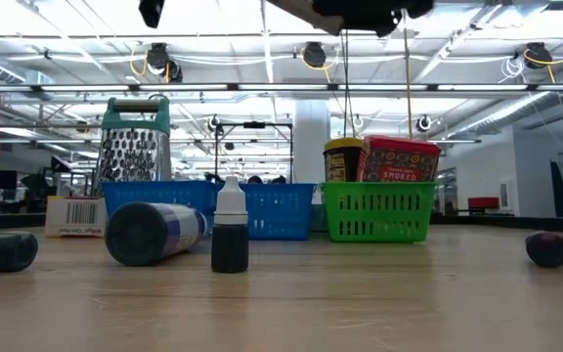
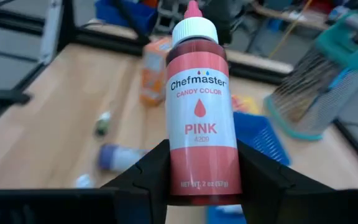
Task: Pick & Place Kitchen Items
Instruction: Put the large pink food coloring bottle into the right blue bin
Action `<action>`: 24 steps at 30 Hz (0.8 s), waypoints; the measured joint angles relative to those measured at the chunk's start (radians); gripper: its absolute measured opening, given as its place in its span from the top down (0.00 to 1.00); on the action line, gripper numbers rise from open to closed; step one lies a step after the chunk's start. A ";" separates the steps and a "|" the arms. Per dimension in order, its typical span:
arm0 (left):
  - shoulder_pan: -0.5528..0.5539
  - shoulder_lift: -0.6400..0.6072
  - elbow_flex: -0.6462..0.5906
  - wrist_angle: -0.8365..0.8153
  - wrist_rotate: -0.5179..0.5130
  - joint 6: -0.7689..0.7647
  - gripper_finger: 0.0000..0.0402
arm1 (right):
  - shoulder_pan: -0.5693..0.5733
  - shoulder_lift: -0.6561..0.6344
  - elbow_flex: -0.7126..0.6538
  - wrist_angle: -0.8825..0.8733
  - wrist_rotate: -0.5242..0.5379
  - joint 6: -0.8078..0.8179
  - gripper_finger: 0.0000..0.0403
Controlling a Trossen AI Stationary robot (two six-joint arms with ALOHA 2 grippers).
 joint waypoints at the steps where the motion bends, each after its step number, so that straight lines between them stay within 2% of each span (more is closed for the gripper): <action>1: 0.000 0.016 0.000 0.025 0.013 0.016 0.94 | -0.013 -0.007 0.000 0.007 -0.001 -0.019 0.66; 5: 0.000 0.084 0.000 0.116 0.055 0.045 0.83 | -0.068 -0.021 0.000 0.045 -0.004 -0.070 0.66; 11: 0.001 0.130 0.000 0.155 0.028 0.043 0.55 | -0.116 -0.051 0.000 0.050 -0.003 -0.094 0.66; 17: 0.001 0.150 0.000 0.155 0.020 0.042 0.28 | -0.127 -0.087 -0.001 0.152 -0.004 -0.198 0.66; 21: 0.001 0.168 0.000 0.183 0.021 0.039 0.18 | -0.139 -0.101 -0.001 0.259 -0.013 -0.256 0.66; 24: -0.001 0.193 -0.002 0.235 0.059 0.026 0.14 | -0.167 -0.101 -0.001 0.304 -0.086 -0.269 0.66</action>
